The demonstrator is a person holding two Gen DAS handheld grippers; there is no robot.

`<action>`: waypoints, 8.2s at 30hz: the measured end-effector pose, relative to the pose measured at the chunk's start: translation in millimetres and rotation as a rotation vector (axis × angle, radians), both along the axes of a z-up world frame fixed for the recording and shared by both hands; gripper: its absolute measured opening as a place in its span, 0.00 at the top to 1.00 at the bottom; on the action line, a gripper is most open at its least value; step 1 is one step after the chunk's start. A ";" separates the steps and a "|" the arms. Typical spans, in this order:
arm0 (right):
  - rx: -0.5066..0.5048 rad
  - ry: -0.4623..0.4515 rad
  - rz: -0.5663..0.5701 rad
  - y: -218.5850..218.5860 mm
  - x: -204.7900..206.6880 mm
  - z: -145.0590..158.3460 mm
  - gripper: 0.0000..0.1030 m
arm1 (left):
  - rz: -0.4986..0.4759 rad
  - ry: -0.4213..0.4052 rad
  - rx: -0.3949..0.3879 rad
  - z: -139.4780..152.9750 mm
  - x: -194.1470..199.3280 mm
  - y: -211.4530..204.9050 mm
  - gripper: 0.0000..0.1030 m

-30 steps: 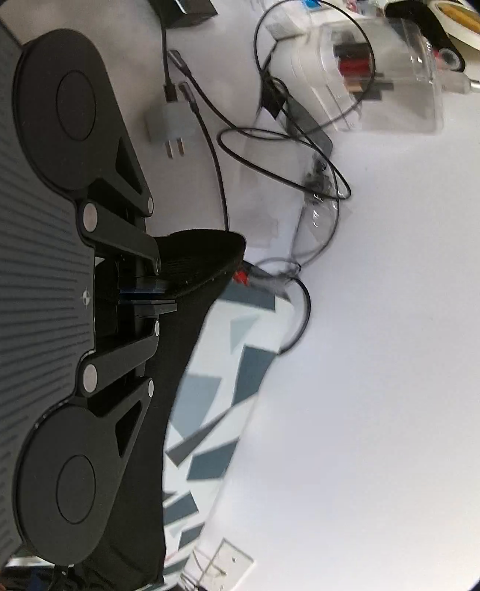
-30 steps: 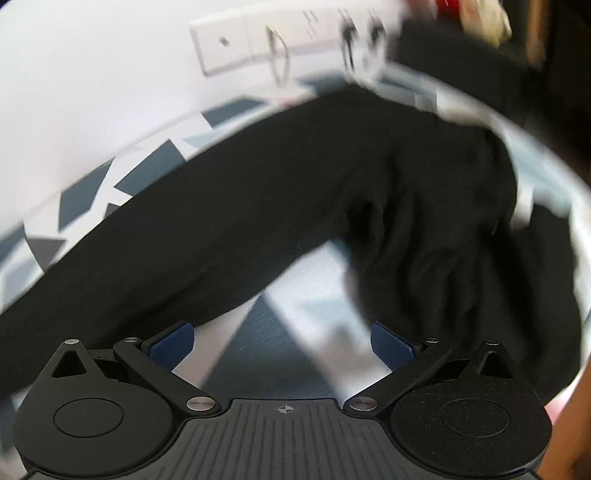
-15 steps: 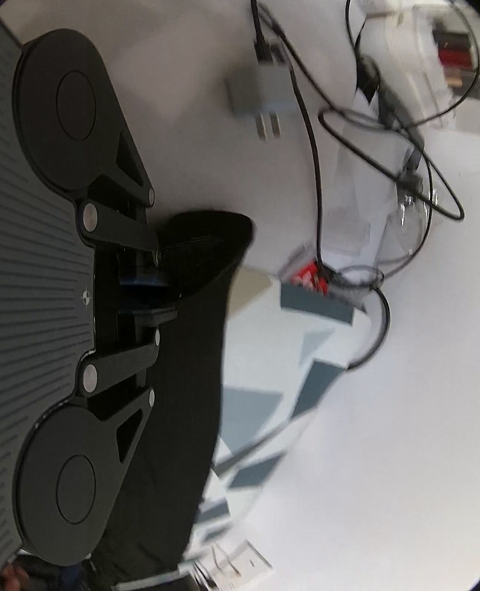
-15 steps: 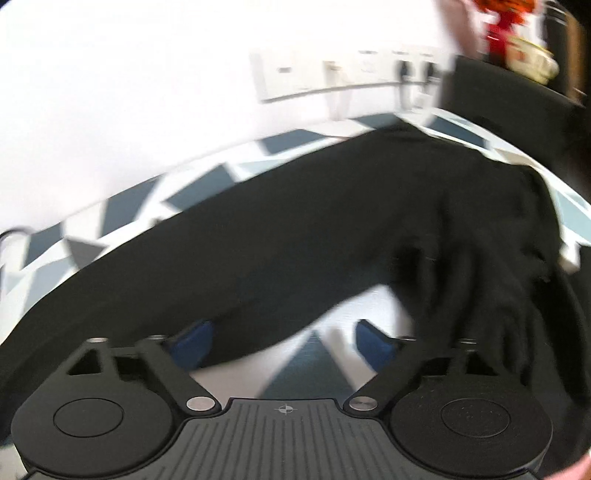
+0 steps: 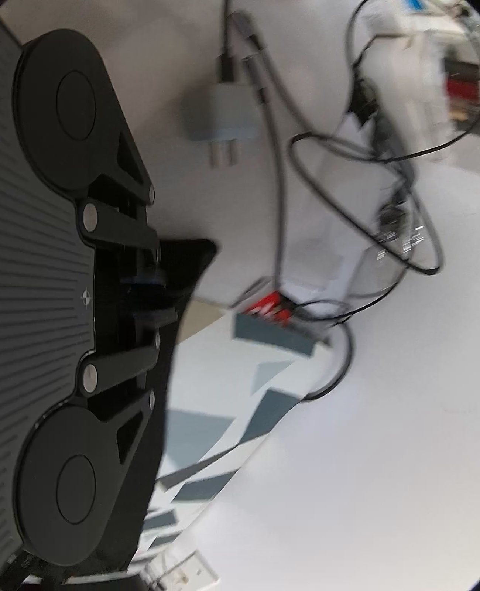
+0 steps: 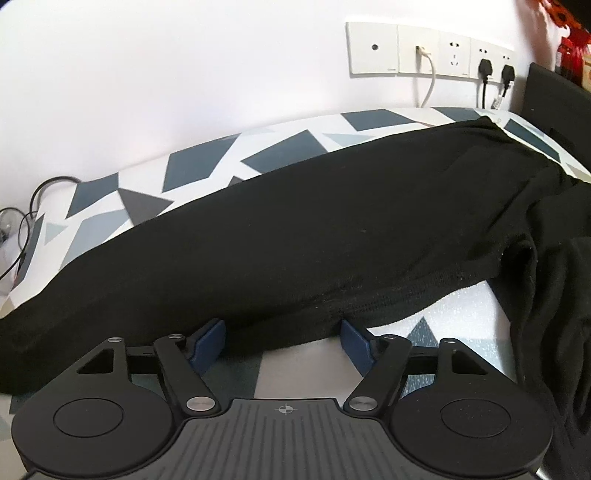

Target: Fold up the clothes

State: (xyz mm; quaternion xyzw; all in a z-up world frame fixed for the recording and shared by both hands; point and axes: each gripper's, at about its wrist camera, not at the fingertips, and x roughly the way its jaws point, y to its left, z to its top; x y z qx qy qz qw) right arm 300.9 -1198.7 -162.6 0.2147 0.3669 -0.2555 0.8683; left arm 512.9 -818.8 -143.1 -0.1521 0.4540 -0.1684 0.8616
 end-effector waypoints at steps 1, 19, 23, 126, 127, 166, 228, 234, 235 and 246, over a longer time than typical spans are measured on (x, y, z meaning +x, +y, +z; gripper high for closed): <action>0.007 -0.018 -0.017 -3.6 0.0 -0.8 0.41 | -0.019 0.013 -0.009 -2.9 -1.4 -0.3 0.82; 0.214 -0.102 -0.147 -34.2 -40.6 7.4 0.96 | 0.070 0.028 0.003 5.3 22.8 8.9 0.98; 0.219 -0.090 -0.169 -34.9 -49.7 6.0 0.97 | 0.020 0.016 0.010 3.4 18.3 6.3 0.97; 0.298 -0.082 -0.239 -119.6 -19.0 13.9 0.87 | 0.268 -0.002 0.106 -5.0 61.3 -48.5 0.94; 0.295 -0.069 -0.236 -118.8 -20.9 15.5 0.82 | 0.258 0.014 0.130 -5.8 58.7 -49.4 0.92; -0.274 0.153 -0.214 -481.3 55.7 -13.4 0.10 | -0.295 -0.247 0.371 -16.5 -7.3 -419.4 0.30; -0.054 0.142 0.140 -113.6 92.0 0.0 0.01 | -0.009 0.018 0.415 -2.9 -99.0 -182.8 0.09; -0.044 0.235 0.123 -88.3 21.4 0.5 0.01 | -0.121 0.061 0.442 -8.2 -138.1 -189.4 0.03; -0.040 0.242 0.111 -85.3 9.5 -0.1 0.01 | -0.139 0.057 0.438 -9.3 -143.8 -189.4 0.00; -0.115 0.186 -0.024 -55.2 -142.2 35.9 0.01 | -0.211 -0.059 0.409 -14.1 -187.3 -188.3 0.00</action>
